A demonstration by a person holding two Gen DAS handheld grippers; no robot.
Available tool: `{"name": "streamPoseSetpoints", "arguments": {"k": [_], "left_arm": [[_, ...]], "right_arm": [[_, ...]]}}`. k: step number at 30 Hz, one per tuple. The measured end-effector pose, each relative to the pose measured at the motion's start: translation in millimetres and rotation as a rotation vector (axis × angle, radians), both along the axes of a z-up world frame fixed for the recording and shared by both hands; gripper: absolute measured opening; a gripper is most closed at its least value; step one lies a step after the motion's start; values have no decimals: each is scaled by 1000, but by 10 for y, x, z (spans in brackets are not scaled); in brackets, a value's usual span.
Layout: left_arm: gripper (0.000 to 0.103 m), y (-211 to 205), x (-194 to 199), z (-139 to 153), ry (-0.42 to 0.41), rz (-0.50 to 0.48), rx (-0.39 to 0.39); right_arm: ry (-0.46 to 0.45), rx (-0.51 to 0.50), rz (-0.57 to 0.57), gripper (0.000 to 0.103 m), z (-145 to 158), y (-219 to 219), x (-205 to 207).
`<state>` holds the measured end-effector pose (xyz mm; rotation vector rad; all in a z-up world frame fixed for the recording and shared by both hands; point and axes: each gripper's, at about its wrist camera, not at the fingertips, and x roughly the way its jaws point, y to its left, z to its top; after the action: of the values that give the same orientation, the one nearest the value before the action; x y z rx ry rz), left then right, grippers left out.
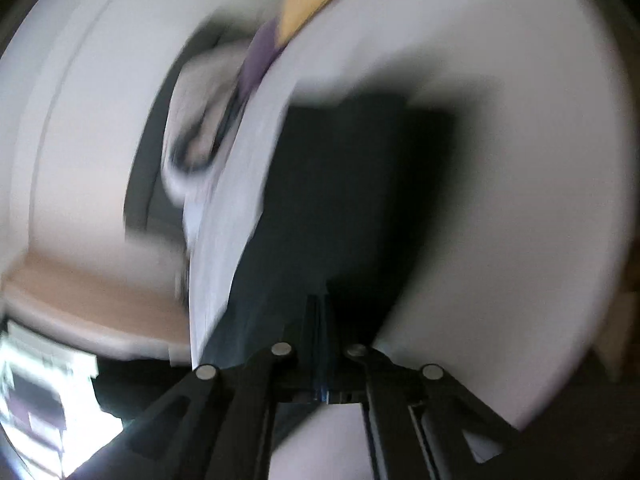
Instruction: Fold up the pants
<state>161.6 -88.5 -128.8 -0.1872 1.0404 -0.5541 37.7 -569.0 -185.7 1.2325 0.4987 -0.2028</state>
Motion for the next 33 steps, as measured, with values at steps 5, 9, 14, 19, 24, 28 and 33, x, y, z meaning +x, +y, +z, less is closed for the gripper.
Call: {"name": "streamPoseSetpoints", "arguments": {"k": [5, 9, 14, 19, 24, 28, 33], "left_arm": [[62, 0, -144, 140, 1, 2, -48], [62, -146, -97, 262, -25, -28, -65], [62, -227, -19, 195, 7, -35, -58], [62, -207, -40, 125, 30, -26, -75], [62, -199, -19, 76, -7, -19, -55], [62, -178, 30, 50, -3, -16, -63], [62, -135, 67, 2, 6, -12, -98]], "right_arm": [[-44, -6, -258, 52, 178, -350, -760], [-56, 41, -188, 52, 117, -327, -568], [-24, 59, -132, 52, 66, -380, -108], [-69, 122, -171, 51, 58, -397, 33], [-79, 113, -170, 49, 104, -409, 54], [-87, 128, -170, 14, 7, -427, -4], [-93, 110, -190, 11, -18, -386, -26]]}}
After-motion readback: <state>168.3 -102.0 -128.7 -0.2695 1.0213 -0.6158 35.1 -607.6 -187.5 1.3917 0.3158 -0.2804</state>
